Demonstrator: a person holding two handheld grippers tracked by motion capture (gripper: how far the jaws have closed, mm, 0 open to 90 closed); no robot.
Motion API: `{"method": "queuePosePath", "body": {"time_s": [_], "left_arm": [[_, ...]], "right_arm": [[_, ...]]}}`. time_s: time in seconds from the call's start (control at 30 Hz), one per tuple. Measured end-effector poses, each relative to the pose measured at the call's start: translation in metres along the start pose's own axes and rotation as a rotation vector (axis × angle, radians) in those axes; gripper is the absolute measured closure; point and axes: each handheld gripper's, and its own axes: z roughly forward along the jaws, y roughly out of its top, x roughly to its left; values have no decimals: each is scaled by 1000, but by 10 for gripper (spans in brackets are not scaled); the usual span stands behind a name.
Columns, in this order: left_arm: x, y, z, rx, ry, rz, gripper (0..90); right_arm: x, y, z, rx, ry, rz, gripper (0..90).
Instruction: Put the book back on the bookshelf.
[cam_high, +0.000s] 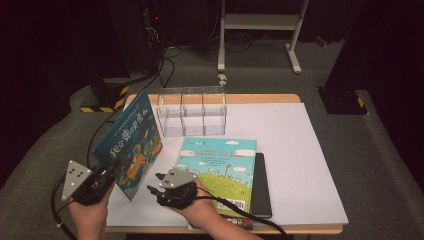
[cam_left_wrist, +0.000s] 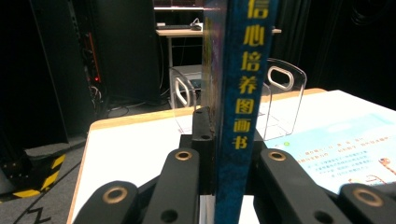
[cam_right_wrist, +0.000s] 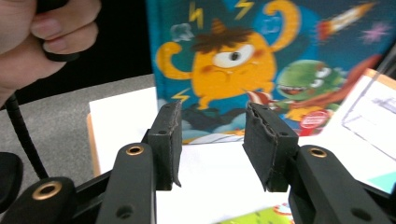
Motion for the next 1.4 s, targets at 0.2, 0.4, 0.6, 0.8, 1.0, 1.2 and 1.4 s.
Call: {"method": "queuePosePath", "body": {"time_s": [0.2, 0.4, 0.6, 0.8, 1.0, 1.2, 1.4], "left_arm": [[8, 2, 0, -3, -8, -16, 823], [11, 3, -1, -1, -16, -24, 822], [13, 3, -1, -4, -16, -36, 820], [16, 3, -2, -2, -15, -42, 818], [17, 3, -2, -8, -17, -48, 818], [17, 3, -2, -8, -18, -45, 817], [17, 3, -1, -7, -21, -42, 817]], "right_arm": [[-16, -1, -17, -9, -44, 17, 546], [-39, -8, -46, -12, -123, 35, 528], [-64, -21, -74, -9, -205, 69, 510], [-91, -42, -106, -12, -317, 110, 497], [-115, -76, -140, -17, -449, 168, 493], [-140, -102, -170, -5, -555, 228, 494], [-155, -123, -182, 13, -604, 276, 495]]}}
